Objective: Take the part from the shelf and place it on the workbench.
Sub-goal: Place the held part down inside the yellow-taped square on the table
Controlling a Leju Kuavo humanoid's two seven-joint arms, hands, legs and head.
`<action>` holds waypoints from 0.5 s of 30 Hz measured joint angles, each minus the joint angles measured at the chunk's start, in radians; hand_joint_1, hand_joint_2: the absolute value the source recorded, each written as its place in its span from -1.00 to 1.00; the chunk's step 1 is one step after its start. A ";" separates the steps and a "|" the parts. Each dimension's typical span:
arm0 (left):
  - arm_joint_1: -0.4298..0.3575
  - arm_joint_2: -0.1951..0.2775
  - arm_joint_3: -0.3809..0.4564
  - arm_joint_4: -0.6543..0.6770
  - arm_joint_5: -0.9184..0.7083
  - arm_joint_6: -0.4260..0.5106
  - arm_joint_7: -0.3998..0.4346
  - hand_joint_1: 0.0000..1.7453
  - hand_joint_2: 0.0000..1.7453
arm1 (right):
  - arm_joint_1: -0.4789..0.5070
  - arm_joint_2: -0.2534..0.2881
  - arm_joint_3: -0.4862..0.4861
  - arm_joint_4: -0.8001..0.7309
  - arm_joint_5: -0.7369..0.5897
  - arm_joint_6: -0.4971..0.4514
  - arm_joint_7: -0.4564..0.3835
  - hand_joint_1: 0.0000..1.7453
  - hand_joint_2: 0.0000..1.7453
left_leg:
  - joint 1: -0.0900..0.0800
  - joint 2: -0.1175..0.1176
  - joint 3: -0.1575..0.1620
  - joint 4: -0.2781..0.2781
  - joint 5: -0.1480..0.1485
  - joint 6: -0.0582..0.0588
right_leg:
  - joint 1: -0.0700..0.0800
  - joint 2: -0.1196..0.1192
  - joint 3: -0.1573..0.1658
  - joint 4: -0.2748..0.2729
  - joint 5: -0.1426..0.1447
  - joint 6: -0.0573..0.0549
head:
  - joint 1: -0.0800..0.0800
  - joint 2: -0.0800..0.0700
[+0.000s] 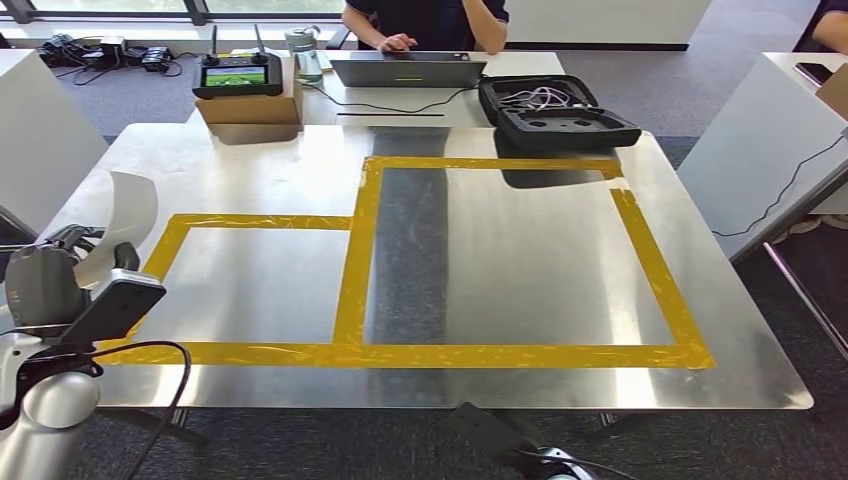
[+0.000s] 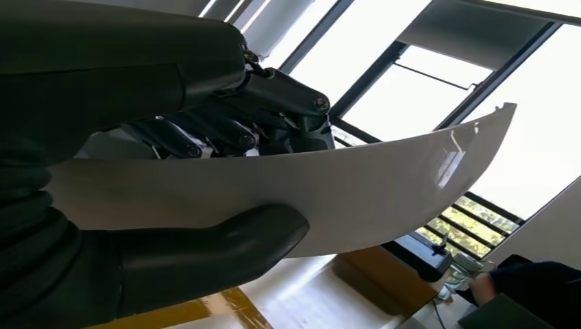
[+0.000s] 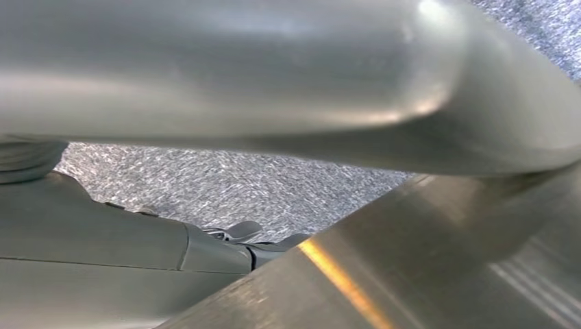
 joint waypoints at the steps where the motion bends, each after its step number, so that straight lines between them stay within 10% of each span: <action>1: -0.006 0.003 -0.004 0.009 -0.013 0.002 0.004 1.00 1.00 | 0.000 0.000 0.000 0.000 0.000 0.001 0.000 -1.00 -1.00 | 0.000 0.000 0.000 0.000 0.000 0.000 | 0.000 0.000 0.000 0.000 0.000 0.000 | 0.000 0.000; 15: -0.192 0.032 -0.111 0.359 -0.155 0.027 -0.032 1.00 1.00 | -0.009 0.000 0.003 0.000 0.011 0.024 0.012 -1.00 -1.00 | 0.000 0.000 0.000 0.000 0.001 -0.001 | 0.000 0.000 -0.001 0.002 0.001 -0.001 | 0.000 0.000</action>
